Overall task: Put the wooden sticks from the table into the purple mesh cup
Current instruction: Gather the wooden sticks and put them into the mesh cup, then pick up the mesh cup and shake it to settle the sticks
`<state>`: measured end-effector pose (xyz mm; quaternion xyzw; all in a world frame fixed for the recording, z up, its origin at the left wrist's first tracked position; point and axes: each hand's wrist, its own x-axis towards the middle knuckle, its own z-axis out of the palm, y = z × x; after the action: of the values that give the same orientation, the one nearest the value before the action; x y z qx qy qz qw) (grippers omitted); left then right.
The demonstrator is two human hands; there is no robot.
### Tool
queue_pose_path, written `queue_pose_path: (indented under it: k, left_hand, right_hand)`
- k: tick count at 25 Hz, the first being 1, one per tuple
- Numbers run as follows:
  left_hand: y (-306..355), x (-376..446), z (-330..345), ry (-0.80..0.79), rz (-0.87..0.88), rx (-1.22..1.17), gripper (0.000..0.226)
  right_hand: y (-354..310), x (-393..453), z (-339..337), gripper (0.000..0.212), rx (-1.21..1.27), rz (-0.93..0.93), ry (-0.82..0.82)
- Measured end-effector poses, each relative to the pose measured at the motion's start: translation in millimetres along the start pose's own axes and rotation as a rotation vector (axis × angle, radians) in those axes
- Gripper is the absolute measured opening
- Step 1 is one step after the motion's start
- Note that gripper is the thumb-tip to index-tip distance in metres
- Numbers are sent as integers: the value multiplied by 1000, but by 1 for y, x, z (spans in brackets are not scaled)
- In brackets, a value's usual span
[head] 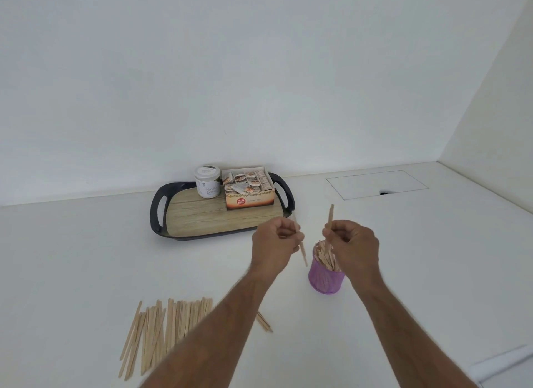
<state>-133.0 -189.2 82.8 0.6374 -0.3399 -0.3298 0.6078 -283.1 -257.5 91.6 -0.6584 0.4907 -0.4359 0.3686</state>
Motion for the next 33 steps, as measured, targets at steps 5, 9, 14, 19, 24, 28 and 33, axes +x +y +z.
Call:
queue_pose_path:
  k: [5,9,14,19,24,28,33]
  left_hand:
    - [5,4,33,-27,77,110,17]
    - [-2,6,47,-65,97,232,17]
    - [-14,6,51,-115,74,299,21]
    - [-12,8,38,-61,135,319,30]
    - [-18,8,-13,60,199,343,26]
    - [-48,4,-103,164,167,572,37]
    - [-101,-31,-228,281,11,924,53]
  right_hand:
    - [12,10,-18,12,-90,9,33]
    - [25,10,-20,11,-178,18,0]
    - [40,10,-24,13,-220,46,-51]
    - [43,10,-23,20,-211,18,59]
    - [72,-14,-15,49,80,-20,245]
    - [109,-33,0,89,61,119,58]
    - [116,-36,21,101,-1,109,-35]
